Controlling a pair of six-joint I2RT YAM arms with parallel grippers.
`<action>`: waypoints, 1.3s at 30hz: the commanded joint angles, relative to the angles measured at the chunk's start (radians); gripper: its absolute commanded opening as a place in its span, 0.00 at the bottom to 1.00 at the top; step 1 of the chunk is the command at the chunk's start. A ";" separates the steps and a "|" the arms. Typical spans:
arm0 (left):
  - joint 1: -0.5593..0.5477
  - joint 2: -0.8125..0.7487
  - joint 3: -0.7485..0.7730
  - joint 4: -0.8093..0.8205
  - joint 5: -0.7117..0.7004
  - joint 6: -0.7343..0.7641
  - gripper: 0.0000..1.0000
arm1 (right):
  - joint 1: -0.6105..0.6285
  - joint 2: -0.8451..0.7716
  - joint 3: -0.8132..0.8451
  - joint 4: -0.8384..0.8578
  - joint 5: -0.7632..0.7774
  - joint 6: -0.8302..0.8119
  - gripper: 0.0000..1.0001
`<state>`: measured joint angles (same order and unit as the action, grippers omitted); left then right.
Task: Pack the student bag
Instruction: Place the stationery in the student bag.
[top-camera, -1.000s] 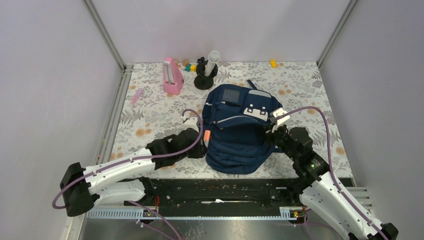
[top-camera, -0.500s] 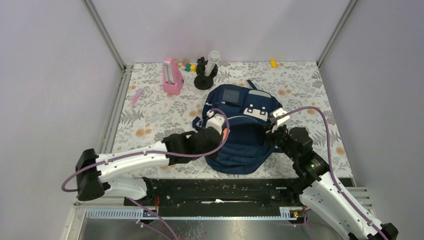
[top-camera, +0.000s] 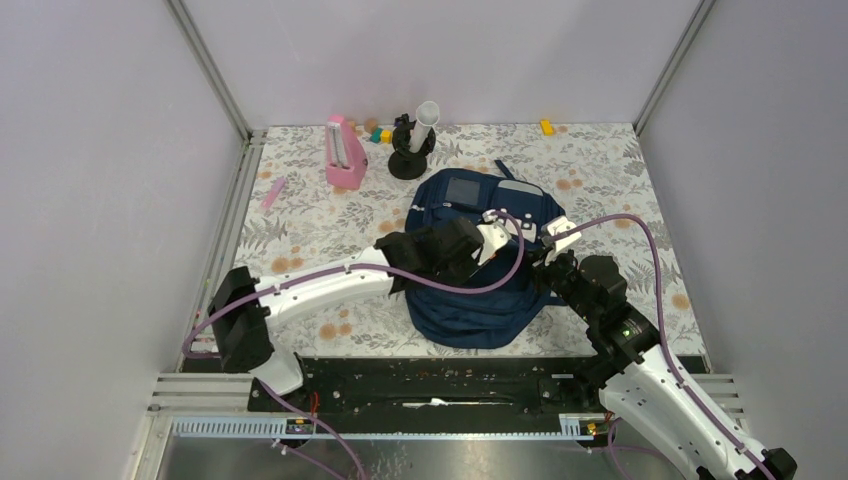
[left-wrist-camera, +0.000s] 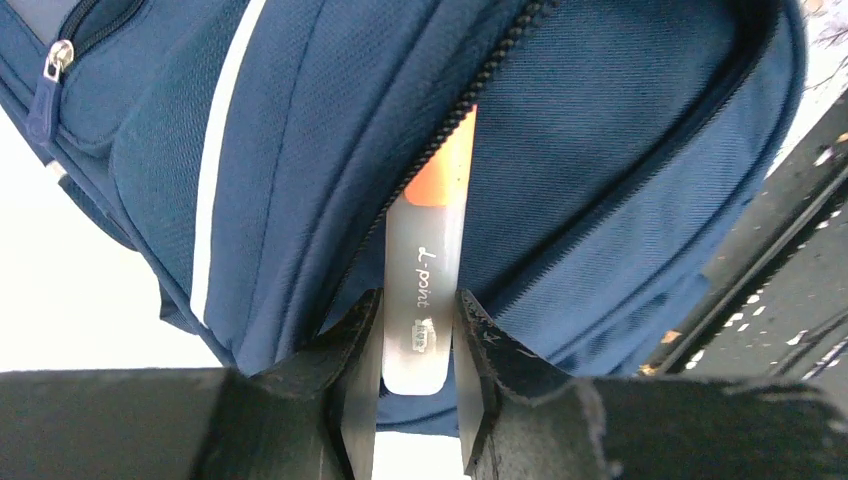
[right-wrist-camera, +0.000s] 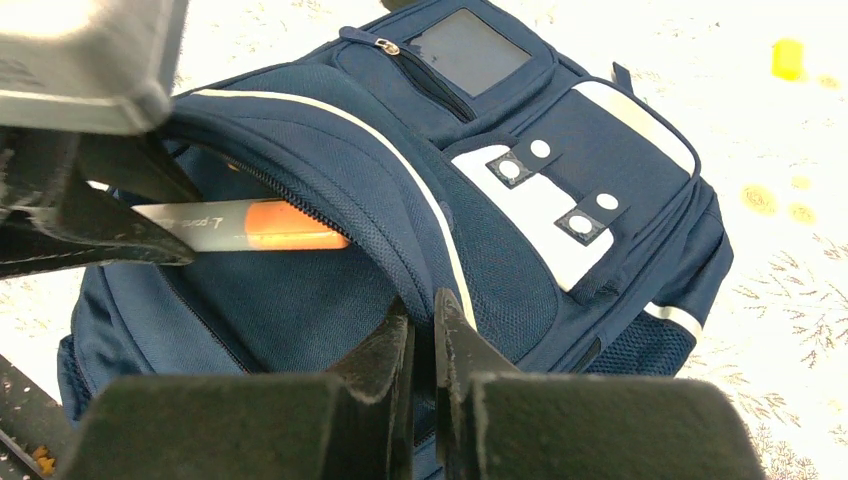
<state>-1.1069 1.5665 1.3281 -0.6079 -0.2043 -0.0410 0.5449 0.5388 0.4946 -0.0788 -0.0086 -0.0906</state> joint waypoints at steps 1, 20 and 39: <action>0.030 0.029 0.081 0.019 0.054 0.204 0.20 | -0.005 -0.034 0.045 0.152 0.022 0.010 0.00; 0.070 0.056 0.018 0.213 -0.083 0.320 0.61 | -0.005 -0.019 0.039 0.159 0.024 0.010 0.00; 0.073 -0.287 -0.278 0.143 -0.026 0.129 0.76 | -0.005 -0.004 0.037 0.164 0.030 0.008 0.00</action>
<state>-1.0451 1.3430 1.1072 -0.4610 -0.1974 0.1493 0.5446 0.5507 0.4946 -0.0696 0.0071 -0.0895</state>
